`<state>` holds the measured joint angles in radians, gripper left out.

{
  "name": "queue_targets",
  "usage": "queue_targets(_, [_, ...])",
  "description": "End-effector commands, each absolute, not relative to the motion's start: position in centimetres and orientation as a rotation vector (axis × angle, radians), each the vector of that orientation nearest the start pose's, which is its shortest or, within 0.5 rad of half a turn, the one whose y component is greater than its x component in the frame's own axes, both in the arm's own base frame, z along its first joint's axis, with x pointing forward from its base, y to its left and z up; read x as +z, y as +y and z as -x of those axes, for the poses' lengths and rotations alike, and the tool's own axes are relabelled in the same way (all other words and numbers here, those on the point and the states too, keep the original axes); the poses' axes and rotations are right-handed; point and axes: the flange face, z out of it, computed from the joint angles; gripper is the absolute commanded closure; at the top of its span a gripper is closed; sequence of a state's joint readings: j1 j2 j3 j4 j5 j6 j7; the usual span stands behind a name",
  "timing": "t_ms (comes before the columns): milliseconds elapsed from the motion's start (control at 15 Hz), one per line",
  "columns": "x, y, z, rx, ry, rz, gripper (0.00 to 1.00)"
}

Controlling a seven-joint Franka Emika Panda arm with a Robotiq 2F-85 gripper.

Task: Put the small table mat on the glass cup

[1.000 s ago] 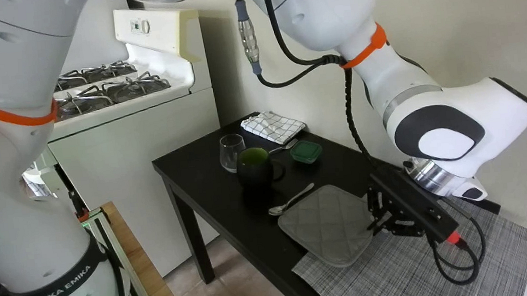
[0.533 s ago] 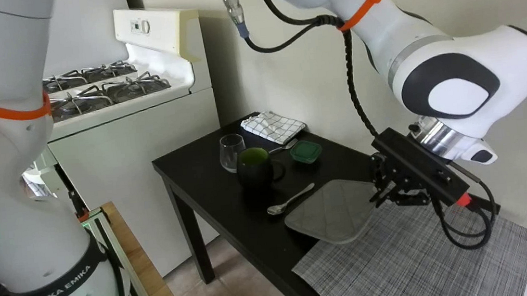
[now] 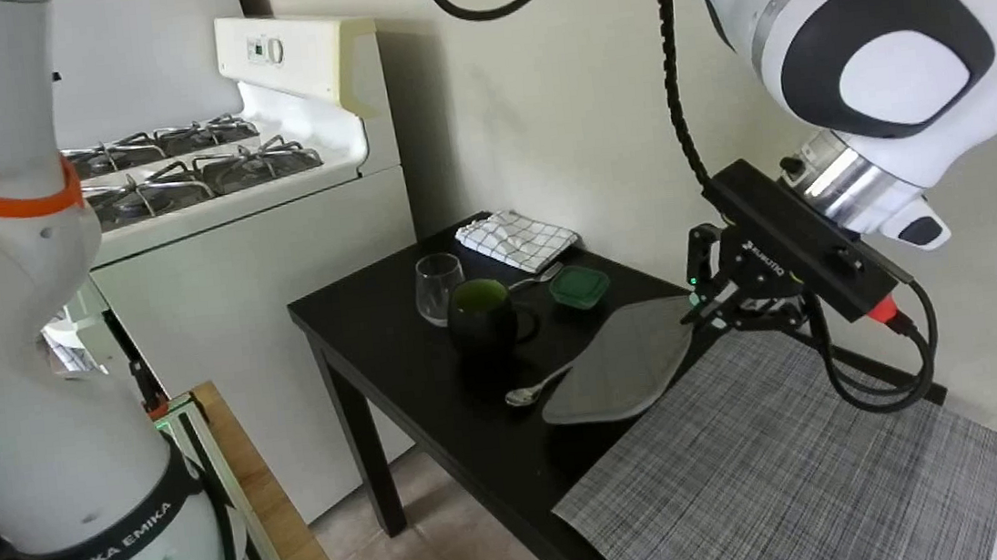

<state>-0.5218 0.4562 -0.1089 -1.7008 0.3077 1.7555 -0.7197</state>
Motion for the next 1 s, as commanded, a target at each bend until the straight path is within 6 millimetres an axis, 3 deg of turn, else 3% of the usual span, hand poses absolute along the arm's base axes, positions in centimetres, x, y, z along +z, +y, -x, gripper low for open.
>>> queue_targets(0, [33.6,-33.3,-51.3,0.207,0.019,2.621,0.98])
queue_targets(533, [38.5,-31.7,-50.7,0.174,-0.002,2.508,0.98])
queue_targets(933, [38.9,-28.0,-51.6,0.178,-0.050,2.336,0.98])
